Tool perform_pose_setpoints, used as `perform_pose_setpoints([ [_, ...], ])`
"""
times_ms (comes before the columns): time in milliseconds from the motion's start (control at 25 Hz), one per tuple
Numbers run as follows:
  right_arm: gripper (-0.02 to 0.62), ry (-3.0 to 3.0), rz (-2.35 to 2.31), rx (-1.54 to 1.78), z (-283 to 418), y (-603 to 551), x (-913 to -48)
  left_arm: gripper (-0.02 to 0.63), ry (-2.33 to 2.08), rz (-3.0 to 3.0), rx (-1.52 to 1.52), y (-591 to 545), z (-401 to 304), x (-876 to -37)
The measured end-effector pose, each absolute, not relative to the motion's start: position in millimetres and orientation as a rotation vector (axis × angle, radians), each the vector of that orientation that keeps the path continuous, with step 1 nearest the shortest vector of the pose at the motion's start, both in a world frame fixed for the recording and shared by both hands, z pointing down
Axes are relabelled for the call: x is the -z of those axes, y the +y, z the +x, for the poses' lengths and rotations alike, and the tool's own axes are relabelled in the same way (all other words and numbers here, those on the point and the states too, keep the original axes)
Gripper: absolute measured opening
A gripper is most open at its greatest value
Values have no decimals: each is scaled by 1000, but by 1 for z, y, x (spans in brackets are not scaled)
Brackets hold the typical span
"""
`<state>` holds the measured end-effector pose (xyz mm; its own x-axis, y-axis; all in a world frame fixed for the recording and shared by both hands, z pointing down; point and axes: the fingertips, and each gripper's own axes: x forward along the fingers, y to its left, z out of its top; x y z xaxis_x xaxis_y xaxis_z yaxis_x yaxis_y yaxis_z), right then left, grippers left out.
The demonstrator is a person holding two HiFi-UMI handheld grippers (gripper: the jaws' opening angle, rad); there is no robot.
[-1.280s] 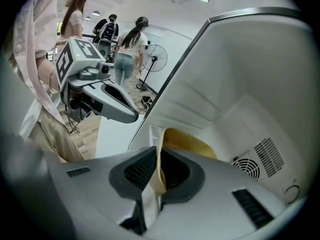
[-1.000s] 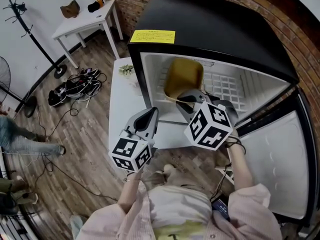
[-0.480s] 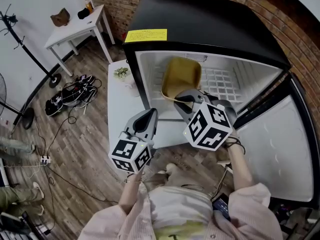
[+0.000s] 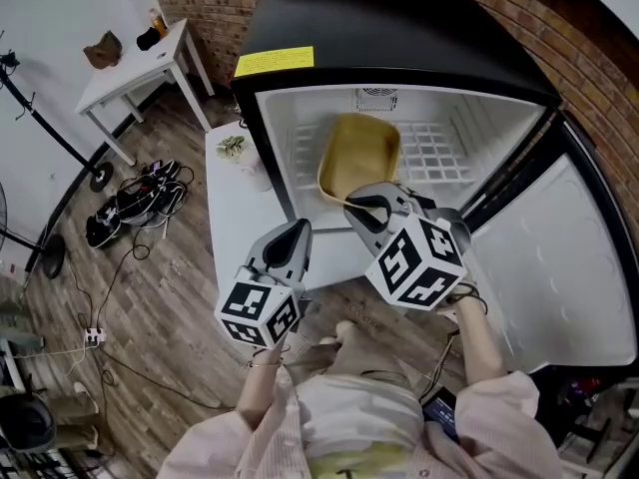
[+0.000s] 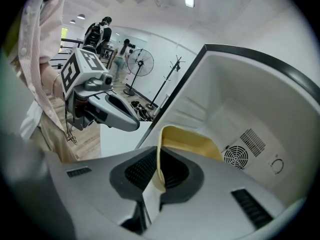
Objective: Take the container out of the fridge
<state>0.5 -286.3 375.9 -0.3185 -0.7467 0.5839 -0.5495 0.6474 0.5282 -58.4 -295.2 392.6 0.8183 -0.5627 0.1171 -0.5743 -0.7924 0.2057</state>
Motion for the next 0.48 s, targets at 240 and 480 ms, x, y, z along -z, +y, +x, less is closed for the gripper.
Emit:
perform_pose_setpoints([
  [240, 25, -2013, 1106, 259, 3, -266, -378, -8, -848, 2782, -88, -285, -62, -395],
  [480, 25, -1982, 1206, 240, 11, -245, -383, -8, -816, 2786, -104, -277, -63, -401],
])
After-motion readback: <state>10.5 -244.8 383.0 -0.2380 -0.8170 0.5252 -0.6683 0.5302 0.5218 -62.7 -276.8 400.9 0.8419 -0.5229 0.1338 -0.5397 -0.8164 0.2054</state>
